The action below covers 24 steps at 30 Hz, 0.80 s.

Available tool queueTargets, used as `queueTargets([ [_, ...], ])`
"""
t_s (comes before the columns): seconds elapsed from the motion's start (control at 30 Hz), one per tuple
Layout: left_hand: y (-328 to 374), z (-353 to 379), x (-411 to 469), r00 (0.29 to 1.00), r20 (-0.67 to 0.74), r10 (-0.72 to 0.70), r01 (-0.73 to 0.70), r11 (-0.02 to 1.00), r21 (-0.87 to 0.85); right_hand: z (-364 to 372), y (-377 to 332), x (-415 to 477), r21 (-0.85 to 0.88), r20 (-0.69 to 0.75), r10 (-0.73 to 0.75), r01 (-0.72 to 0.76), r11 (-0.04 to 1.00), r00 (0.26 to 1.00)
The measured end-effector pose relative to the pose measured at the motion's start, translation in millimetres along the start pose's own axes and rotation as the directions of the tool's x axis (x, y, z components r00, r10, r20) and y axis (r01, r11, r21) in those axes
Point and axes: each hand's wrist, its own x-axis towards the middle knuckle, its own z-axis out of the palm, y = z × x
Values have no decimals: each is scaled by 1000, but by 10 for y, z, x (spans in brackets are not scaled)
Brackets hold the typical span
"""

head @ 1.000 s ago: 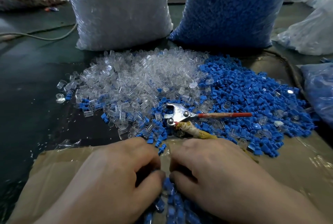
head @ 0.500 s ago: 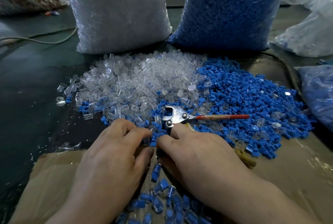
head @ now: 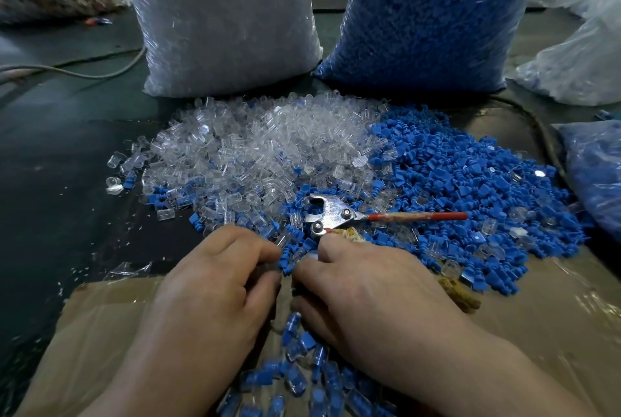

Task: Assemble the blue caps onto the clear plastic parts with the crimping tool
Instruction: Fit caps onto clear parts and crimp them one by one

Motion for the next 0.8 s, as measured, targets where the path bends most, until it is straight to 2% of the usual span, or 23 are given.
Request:
queueTargets([
  [0.13, -2, 15, -10, 999, -49, 2, -6, 997, -76, 15, -5, -4, -9, -8, -7, 7, 1000, 1000],
  [0.23, -39, 55, -30, 996, -22, -87, 76, 943, -325, -2, 1, -24, 51, -63, 0, 3, 999, 998],
  [0.3, -54, 76, -22, 986, 48, -157, 158, 825, -543, -16, 23, -43, 145, -105, 44, -29, 989, 993],
  [0.4, -41, 81, -3, 959, 132, -249, 255, 567, -783, -23, 61, -85, 336, -191, 167, -96, 937, 967],
  [0.47, -46, 87, 0, 948, 195, -250, 297, 484, -823, -38, 70, -109, 466, -214, 249, -126, 876, 944],
  [0.57, -49, 80, -8, 941, 266, -209, 334, 450, -828, -55, 89, -131, 669, -153, 339, -155, 727, 928],
  [0.7, -56, 42, -21, 918, 361, -165, 397, 424, -814, -61, 99, -139, 771, -61, 321, -160, 617, 945],
  [0.8, -27, 4, -26, 913, 390, -122, 401, 446, -800, -49, 84, -148, 802, -30, 250, -126, 584, 968],
])
